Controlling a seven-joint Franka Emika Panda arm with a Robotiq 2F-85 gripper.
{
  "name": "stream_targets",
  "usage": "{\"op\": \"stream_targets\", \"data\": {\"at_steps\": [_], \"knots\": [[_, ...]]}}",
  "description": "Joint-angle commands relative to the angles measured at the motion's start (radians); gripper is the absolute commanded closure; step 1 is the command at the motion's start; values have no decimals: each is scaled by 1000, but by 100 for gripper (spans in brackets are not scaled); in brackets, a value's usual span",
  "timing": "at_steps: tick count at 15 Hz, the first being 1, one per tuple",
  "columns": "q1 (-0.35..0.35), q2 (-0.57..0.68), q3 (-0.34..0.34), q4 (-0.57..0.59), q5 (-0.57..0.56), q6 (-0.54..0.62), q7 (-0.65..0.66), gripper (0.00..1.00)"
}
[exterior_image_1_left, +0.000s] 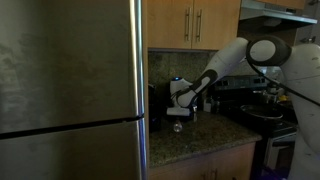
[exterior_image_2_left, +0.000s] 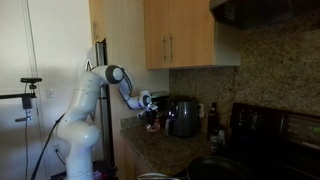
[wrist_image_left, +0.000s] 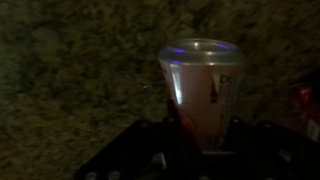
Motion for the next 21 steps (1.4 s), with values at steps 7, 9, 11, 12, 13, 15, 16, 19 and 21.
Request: {"op": "stream_targets", "data": {"at_steps": [7,9,11,12,13,15,16,19,21], "knots": [[-218,-338,84,-273,-3,-92,-2,66],[-225,-376,94,-306,1,-92,-5,66],[-257,-336,77,-296,5,-95,23,91],[-292,-329,63,-297,-12,-90,66,91],[-327,-328,43,-305,-10,-74,79,91],[-398,-310,5,-298,-27,-50,110,91],[-434,-303,-17,-288,-28,-32,117,91],[-455,-320,-7,-296,-5,-49,83,66],[-457,-321,-2,-296,-5,-49,82,91]]}}
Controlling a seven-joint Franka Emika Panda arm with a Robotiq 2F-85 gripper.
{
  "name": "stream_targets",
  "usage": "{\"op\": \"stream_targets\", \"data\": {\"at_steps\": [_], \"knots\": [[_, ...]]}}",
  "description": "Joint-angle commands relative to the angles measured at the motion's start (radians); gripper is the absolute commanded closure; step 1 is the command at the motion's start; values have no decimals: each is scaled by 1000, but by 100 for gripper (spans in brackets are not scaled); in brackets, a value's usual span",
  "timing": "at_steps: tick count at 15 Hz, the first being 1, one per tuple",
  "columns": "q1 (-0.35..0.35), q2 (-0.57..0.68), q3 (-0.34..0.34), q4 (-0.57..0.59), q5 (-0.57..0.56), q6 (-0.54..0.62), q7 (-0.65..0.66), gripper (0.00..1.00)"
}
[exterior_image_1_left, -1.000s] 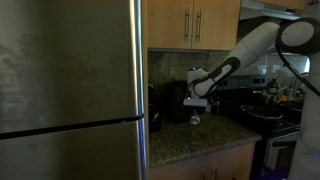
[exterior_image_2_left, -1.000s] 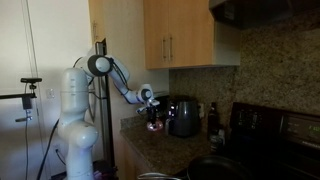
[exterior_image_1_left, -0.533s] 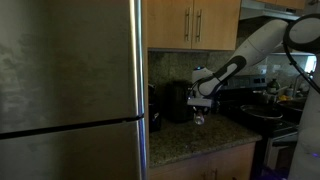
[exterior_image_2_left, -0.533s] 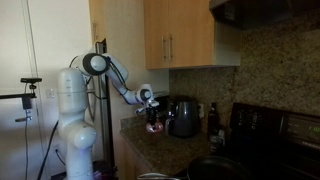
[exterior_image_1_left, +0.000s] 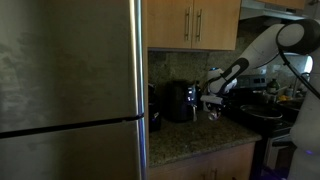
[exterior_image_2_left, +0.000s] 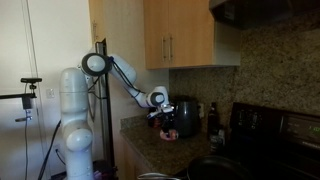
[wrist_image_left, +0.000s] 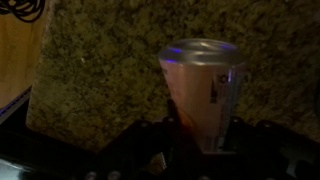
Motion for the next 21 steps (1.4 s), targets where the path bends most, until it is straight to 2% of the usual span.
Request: {"op": "stream_targets", "data": {"at_steps": [1,5,8,9,11,12,15,21], "knots": [[-21,26,12,23,-11,2,31,91],[-85,170,-63,194,-2,9,155,91],[-107,268,-101,344,102,-26,198,91],[-94,191,-106,240,60,-1,152,66],[-100,245,-119,308,91,-2,168,66],[-97,258,-119,322,96,-2,177,91],[-107,364,-137,444,155,-36,296,91],[-115,529,-184,620,259,-17,496,91]]}}
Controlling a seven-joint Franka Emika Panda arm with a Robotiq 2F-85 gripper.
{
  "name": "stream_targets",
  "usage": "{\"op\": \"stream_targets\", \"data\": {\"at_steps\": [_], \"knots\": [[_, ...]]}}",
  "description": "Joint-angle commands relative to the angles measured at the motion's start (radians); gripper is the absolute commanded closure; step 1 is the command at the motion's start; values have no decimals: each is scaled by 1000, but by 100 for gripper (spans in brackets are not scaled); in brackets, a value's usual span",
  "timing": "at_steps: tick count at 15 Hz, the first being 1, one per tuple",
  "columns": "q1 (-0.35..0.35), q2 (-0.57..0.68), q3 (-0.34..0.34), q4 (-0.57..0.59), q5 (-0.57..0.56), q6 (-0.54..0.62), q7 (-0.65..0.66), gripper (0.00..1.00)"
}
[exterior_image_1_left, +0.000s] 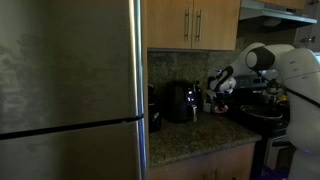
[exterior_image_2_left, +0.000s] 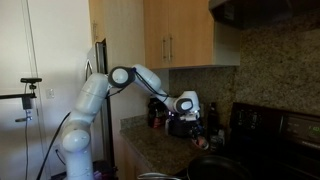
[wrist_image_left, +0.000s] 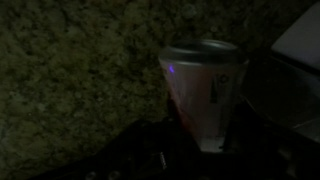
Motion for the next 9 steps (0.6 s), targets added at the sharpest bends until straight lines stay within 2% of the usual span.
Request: {"op": "stream_targets", "data": {"at_steps": [1,5,6,7,9], "knots": [[-1,124,-18,131,45,-27,99,91],[9,189,-27,159,39,-10,186,91],[12,188,-28,151,37,-7,203,41],[8,182,-20,141,42,-3,201,39],[20,146,-28,103,28,10,215,27]]}}
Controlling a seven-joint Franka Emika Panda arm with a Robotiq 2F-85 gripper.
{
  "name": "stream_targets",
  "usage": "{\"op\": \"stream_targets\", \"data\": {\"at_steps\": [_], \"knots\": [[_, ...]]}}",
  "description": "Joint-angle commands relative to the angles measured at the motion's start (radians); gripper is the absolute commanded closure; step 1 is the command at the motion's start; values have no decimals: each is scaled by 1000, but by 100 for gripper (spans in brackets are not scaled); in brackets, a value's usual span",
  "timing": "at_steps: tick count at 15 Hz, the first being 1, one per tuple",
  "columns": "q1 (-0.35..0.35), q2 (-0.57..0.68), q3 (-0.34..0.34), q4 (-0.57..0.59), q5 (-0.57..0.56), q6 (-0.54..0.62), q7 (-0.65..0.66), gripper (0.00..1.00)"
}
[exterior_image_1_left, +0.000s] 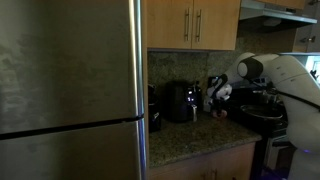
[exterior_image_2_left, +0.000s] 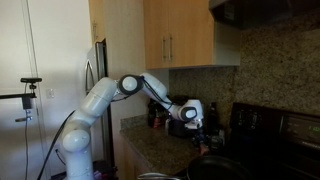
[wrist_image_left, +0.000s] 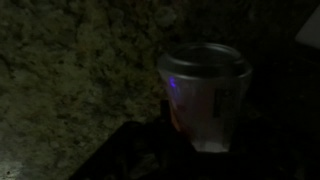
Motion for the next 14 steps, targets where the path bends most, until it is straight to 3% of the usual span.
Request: {"op": "stream_targets", "data": {"at_steps": [1,4,8,14], "knots": [[21,-58,-17,-50,2,32,16,19],[27,-128,-12,-102,-4,75,-3,1],[-5,-239,51,-176,41,37,-150,0],[-27,-446,105,-346,138,-34,-509,0]]}}
